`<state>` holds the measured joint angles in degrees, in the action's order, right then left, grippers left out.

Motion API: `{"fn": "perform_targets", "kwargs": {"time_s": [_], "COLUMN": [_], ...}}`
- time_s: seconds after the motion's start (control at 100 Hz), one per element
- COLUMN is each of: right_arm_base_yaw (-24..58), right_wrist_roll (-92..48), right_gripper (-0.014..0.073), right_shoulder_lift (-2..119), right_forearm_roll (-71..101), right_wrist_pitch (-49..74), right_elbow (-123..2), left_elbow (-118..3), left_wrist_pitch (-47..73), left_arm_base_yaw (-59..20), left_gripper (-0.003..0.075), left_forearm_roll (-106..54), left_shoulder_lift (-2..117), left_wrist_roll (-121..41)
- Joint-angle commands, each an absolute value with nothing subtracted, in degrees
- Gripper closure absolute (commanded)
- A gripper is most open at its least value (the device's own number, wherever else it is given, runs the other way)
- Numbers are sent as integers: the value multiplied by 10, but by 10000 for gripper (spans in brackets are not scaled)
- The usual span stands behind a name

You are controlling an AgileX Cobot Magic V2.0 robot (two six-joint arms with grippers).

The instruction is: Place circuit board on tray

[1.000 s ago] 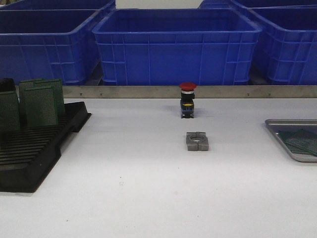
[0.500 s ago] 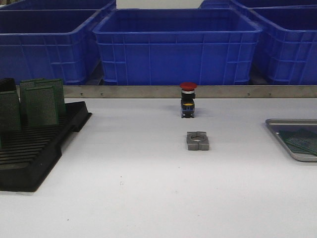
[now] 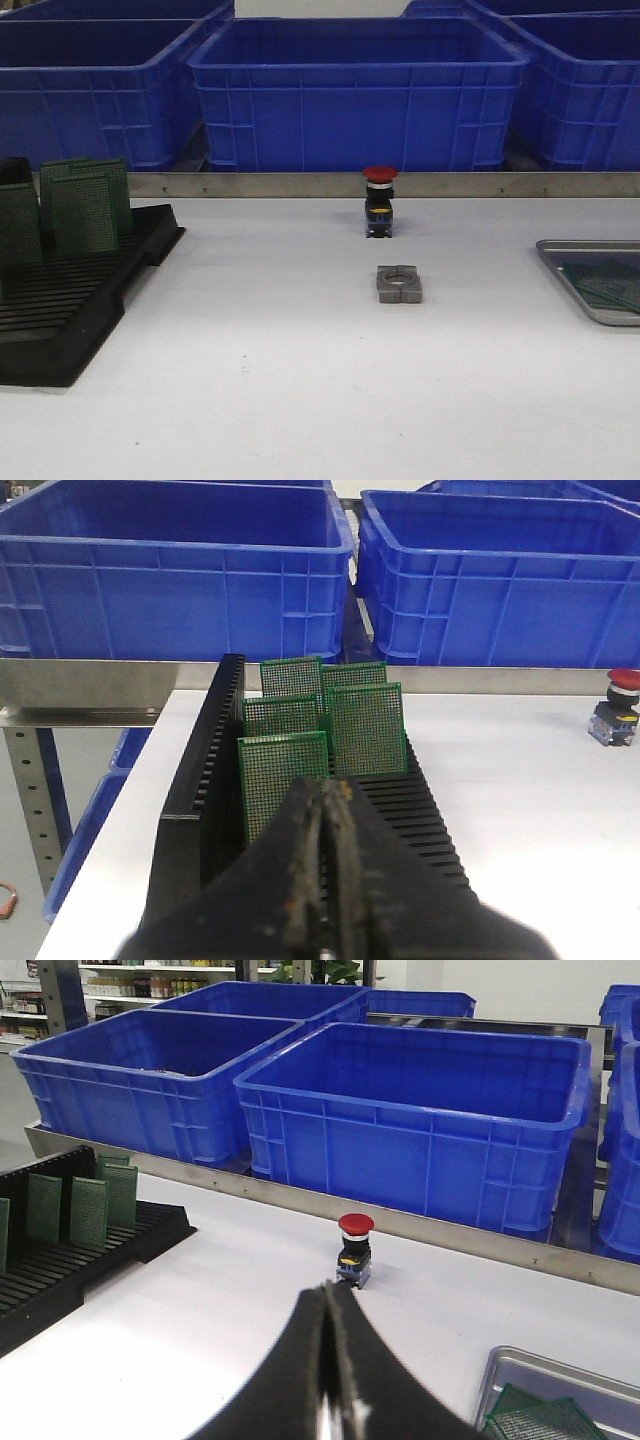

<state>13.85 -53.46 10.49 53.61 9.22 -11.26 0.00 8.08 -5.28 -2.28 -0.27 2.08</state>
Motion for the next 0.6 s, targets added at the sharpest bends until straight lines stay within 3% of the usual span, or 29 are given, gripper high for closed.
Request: {"fn": "perform_targets", "kwargs": {"time_s": [0.0,0.45,0.59], "right_arm_base_yaw": [140,140,114], "right_wrist_roll": [-538,-538,-509], "right_gripper": [655,655,655], "right_shoulder_lift": [109,107,107], "right_forearm_roll": [544,545,425], "right_wrist_pitch": [72,12,-44], "right_elbow": [-129,-128,-109], "left_elbow": [28,28,28], "left_wrist_pitch": [35,35,35], "left_arm_base_yaw": [-53,-53,-53], "left_gripper": [741,741,741], "left_forearm_roll": [-28,-28,-28], "left_shoulder_lift": [-21,-21,-21], "left_wrist_roll": [26,26,26]}}
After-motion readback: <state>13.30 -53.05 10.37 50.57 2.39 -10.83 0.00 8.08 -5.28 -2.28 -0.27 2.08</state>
